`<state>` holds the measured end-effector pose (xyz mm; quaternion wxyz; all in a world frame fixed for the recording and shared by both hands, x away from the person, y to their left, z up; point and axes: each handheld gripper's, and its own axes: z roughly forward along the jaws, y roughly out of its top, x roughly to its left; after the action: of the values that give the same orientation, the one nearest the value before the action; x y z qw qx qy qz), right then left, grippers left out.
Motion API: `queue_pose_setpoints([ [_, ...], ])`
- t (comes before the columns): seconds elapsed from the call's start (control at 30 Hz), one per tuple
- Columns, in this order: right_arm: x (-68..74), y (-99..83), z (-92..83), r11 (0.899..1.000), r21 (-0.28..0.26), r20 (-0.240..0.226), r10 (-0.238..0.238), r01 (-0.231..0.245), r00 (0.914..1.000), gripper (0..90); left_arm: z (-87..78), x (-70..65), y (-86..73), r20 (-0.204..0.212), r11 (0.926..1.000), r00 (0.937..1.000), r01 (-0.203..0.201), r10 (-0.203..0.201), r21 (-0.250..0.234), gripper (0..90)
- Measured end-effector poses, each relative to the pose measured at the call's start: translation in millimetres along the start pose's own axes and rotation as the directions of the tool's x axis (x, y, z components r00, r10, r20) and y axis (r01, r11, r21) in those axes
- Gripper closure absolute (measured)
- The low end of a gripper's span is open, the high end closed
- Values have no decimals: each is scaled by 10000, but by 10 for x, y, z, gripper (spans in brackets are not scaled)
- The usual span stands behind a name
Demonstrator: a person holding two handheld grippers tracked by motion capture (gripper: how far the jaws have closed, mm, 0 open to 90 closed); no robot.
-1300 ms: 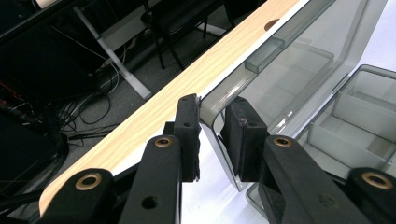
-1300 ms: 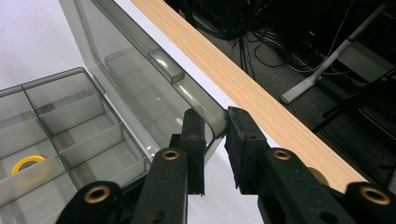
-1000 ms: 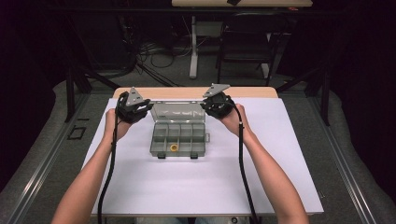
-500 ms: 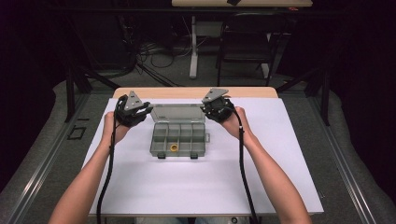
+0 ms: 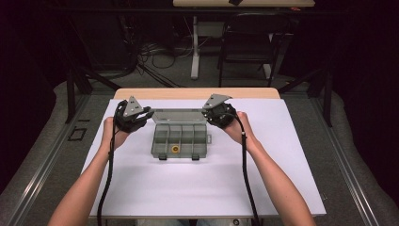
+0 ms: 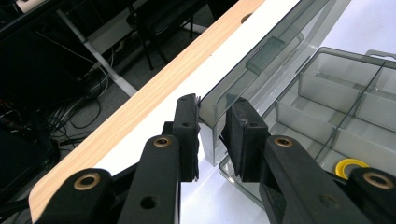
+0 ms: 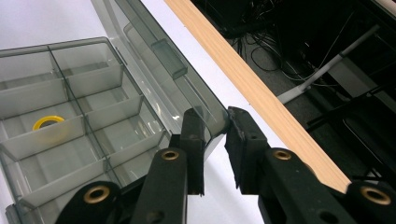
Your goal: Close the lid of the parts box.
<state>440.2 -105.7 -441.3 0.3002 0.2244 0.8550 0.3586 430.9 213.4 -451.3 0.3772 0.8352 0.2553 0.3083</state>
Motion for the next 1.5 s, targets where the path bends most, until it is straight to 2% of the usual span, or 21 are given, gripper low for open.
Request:
queue_pose_setpoints([
  [0.57,57,-27,-36,9995,21,-30,-318,318,9995,770,-30,-38,-8,81,10000,10000,4,-4,11,725],
  [0.63,55,-27,-36,9993,6,-30,-368,368,9993,770,-45,-41,7,189,10000,9998,-54,54,-12,692],
  [0.7,58,-26,-38,9993,-3,-66,-383,383,9992,769,-76,-47,42,379,9999,9993,61,-56,-152,589],
  [0.8,65,-25,-40,9993,-17,-29,-386,386,9993,768,-146,-70,107,505,9980,9985,250,-221,-579,485],
  [0.87,62,-28,-39,9992,-16,-48,-392,392,9992,768,-188,-81,157,524,9965,9983,279,-238,-787,483],
  [0.9,61,-31,-40,9992,-24,-47,-394,394,9992,768,-201,-80,183,564,9954,9979,370,-321,-888,507],
  [1.03,70,-35,-35,9992,-127,-1,-372,372,9993,765,-203,-59,277,229,9887,9947,1021,-1002,-1094,686],
  [1.17,71,-32,-42,9993,-58,-50,-375,375,9993,762,-114,-13,319,-109,9851,9882,1511,-1525,-822,795],
  [1.33,81,-39,-46,9991,-131,-40,-416,415,9991,758,9,13,283,-72,9788,9795,2007,-2011,-399,845],
  [1.43,86,-50,-56,9992,-108,-108,-375,374,9992,755,32,-5,253,50,9783,9786,2060,-2059,-241,859],
  [1.5,89,-52,-59,9992,-147,-124,-374,372,9992,746,30,-19,240,116,9801,9802,1976,-1974,-167,865],
])
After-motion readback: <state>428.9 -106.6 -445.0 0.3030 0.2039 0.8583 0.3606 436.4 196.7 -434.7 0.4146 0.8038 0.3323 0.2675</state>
